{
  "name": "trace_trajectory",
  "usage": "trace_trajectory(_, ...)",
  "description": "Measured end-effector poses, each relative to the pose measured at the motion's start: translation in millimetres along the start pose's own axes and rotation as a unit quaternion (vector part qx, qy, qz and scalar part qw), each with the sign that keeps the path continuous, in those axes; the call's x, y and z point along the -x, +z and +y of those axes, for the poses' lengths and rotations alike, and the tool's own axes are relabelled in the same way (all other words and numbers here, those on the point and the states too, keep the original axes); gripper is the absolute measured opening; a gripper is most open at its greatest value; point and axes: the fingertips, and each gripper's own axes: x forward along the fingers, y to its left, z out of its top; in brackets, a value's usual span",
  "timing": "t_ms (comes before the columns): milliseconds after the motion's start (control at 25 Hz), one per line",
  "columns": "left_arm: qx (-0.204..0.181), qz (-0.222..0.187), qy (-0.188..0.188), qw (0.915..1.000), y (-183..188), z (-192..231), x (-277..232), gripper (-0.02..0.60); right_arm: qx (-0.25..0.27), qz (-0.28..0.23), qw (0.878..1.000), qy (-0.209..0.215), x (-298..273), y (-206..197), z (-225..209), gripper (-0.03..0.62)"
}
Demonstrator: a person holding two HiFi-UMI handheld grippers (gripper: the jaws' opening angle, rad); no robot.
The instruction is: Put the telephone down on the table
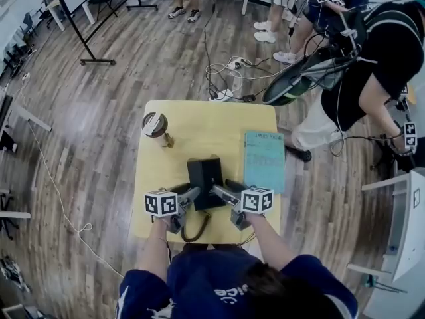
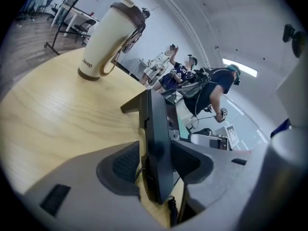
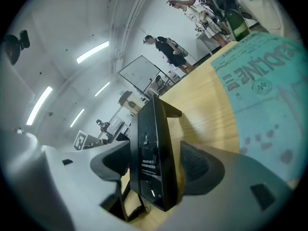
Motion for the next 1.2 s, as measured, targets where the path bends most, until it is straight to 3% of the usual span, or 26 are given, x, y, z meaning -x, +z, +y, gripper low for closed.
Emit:
trace_trajectory(120,-0.059,-0.023,0.066,0.9958,10,5,14,0.190,0.018,-0.014,1.000,-0.019,9,9,2,0.331)
trace_trajectory(280,-0.106,-0.046,0.093,0.9890,17,-11,29,0.190,0.043,-0.038,0.998,-0.036,25,20,11,0.333)
trace_trajectory(480,-0.145,-0.082,0.095,0.9815,26,-39,40,0.190,0.090,-0.063,0.993,-0.044,40,35,30,0.336)
trace_trajectory(720,-0.207,-0.125,0.111,0.9640,34,-89,56,0.190,0.125,-0.086,0.988,-0.038,61,40,60,0.337)
trace_trajectory(1200,-0.249,-0.174,0.109,0.9465,33,-147,86,0.189,0.180,-0.101,0.977,-0.059,88,23,93,0.336)
